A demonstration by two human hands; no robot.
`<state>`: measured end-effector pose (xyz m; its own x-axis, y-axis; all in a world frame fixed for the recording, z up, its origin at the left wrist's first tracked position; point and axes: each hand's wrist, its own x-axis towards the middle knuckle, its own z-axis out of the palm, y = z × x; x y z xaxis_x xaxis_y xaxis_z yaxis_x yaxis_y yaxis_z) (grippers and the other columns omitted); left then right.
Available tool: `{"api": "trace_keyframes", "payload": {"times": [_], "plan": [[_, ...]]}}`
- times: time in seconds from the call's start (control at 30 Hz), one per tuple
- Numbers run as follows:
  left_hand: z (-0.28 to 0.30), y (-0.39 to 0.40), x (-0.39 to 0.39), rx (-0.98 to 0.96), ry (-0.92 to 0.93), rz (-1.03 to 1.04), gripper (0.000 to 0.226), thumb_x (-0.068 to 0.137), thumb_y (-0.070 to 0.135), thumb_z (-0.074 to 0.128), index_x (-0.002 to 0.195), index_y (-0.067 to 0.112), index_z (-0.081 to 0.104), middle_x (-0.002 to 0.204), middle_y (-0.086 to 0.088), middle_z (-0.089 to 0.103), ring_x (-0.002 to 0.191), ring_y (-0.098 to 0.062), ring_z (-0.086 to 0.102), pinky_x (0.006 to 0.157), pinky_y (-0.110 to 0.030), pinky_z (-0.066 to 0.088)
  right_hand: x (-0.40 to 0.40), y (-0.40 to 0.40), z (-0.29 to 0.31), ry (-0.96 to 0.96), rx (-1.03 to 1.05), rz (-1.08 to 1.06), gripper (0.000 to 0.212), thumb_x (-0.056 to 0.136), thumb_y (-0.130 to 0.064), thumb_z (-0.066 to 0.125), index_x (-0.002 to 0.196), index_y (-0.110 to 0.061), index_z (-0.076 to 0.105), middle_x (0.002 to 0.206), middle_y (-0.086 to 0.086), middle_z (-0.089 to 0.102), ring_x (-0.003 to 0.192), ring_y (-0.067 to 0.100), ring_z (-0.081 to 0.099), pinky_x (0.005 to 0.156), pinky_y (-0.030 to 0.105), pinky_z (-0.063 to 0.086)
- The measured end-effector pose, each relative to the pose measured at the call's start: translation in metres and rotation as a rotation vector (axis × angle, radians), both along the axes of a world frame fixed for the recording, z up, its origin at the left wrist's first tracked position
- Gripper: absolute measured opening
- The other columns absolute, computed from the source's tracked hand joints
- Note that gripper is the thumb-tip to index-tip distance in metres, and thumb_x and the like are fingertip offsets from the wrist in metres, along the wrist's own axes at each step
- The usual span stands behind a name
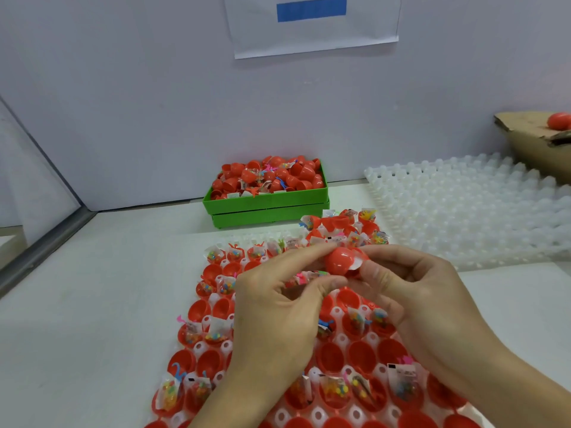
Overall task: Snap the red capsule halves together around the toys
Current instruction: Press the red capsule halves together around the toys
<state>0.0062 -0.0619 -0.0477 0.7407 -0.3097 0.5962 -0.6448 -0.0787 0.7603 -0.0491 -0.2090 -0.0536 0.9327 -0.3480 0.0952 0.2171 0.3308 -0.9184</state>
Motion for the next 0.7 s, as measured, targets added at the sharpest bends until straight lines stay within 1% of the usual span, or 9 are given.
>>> {"api": "trace_keyframes", "payload": {"times": [0.07, 0.1, 0.13, 0.2, 0.27, 0.37, 0.47, 0.6, 0.7], "plan": [[0.002, 0.000, 0.000, -0.073, 0.096, -0.050, 0.033, 0.072, 0.000, 0.081, 0.099, 0.019, 0.077, 0.091, 0.012, 0.077, 0.088, -0.003, 0.072, 0.074, -0.013, 0.056, 0.000, -0.001, 0.002, -0.012, 0.132, -0.002, 0.029, 0.057, -0.020, 0.081, 0.080, -0.003, 0.076, 0.084, 0.019, 0.076, 0.079, 0.025, 0.076, 0.068, 0.023, 0.059], [0.004, 0.000, 0.001, -0.117, 0.153, -0.098, 0.029, 0.072, 0.004, 0.082, 0.097, 0.017, 0.075, 0.091, 0.008, 0.077, 0.088, -0.008, 0.073, 0.076, -0.017, 0.057, 0.000, -0.001, 0.003, -0.015, 0.185, 0.006, 0.028, 0.061, -0.012, 0.075, 0.084, 0.003, 0.074, 0.085, 0.020, 0.075, 0.079, 0.024, 0.076, 0.067, 0.023, 0.059], [0.005, 0.000, 0.001, -0.157, 0.211, -0.137, 0.027, 0.071, 0.009, 0.083, 0.095, 0.015, 0.073, 0.091, 0.002, 0.077, 0.088, -0.013, 0.074, 0.079, -0.023, 0.058, -0.001, -0.001, 0.005, -0.013, 0.221, 0.018, 0.029, 0.064, -0.007, 0.071, 0.090, 0.008, 0.070, 0.087, 0.021, 0.075, 0.081, 0.024, 0.076, 0.067, 0.023, 0.059], [0.006, 0.001, 0.003, -0.202, 0.321, -0.180, 0.027, 0.070, 0.015, 0.083, 0.094, 0.017, 0.070, 0.092, -0.006, 0.077, 0.090, -0.021, 0.074, 0.084, -0.036, 0.060, -0.001, -0.001, 0.008, 0.002, 0.259, 0.044, 0.036, 0.069, -0.004, 0.067, 0.100, 0.014, 0.065, 0.094, 0.023, 0.074, 0.087, 0.024, 0.075, 0.068, 0.023, 0.059], [0.005, 0.000, 0.004, -0.230, 0.408, -0.203, 0.030, 0.071, 0.014, 0.078, 0.099, 0.024, 0.071, 0.096, -0.010, 0.075, 0.094, -0.026, 0.073, 0.086, -0.040, 0.059, -0.002, -0.001, 0.009, 0.024, 0.276, 0.060, 0.040, 0.070, -0.005, 0.067, 0.104, 0.015, 0.064, 0.100, 0.025, 0.073, 0.092, 0.026, 0.074, 0.069, 0.023, 0.059], [0.006, -0.001, 0.003, -0.288, 0.501, -0.285, 0.033, 0.076, 0.010, 0.072, 0.107, 0.023, 0.072, 0.101, -0.013, 0.075, 0.099, -0.029, 0.072, 0.082, -0.032, 0.059, -0.003, -0.002, 0.010, 0.049, 0.286, 0.091, 0.039, 0.073, -0.008, 0.068, 0.105, 0.014, 0.066, 0.105, 0.025, 0.072, 0.096, 0.027, 0.073, 0.071, 0.022, 0.058], [0.006, -0.001, 0.003, -0.347, 0.595, -0.332, 0.025, 0.080, 0.008, 0.073, 0.103, 0.019, 0.074, 0.099, -0.013, 0.075, 0.097, -0.028, 0.073, 0.078, -0.025, 0.058, -0.003, -0.002, 0.009, 0.049, 0.311, 0.132, 0.036, 0.077, -0.011, 0.067, 0.104, 0.013, 0.068, 0.107, 0.025, 0.072, 0.096, 0.027, 0.073, 0.072, 0.021, 0.058], [0.006, 0.000, 0.005, -0.404, 0.683, -0.333, 0.025, 0.071, 0.012, 0.076, 0.096, 0.015, 0.075, 0.094, -0.011, 0.073, 0.092, -0.024, 0.074, 0.075, -0.024, 0.058, -0.002, -0.002, 0.011, 0.042, 0.325, 0.170, 0.028, 0.076, -0.016, 0.068, 0.095, 0.003, 0.076, 0.106, 0.021, 0.073, 0.090, 0.022, 0.074, 0.069, 0.019, 0.057], [0.007, 0.000, 0.006, -0.424, 0.698, -0.345, 0.025, 0.072, 0.008, 0.075, 0.096, 0.012, 0.074, 0.095, -0.014, 0.072, 0.091, -0.025, 0.074, 0.075, -0.024, 0.058, -0.002, -0.002, 0.012, 0.036, 0.337, 0.179, 0.027, 0.075, -0.017, 0.070, 0.092, 0.002, 0.076, 0.102, 0.020, 0.074, 0.086, 0.021, 0.074, 0.067, 0.019, 0.057]]}}
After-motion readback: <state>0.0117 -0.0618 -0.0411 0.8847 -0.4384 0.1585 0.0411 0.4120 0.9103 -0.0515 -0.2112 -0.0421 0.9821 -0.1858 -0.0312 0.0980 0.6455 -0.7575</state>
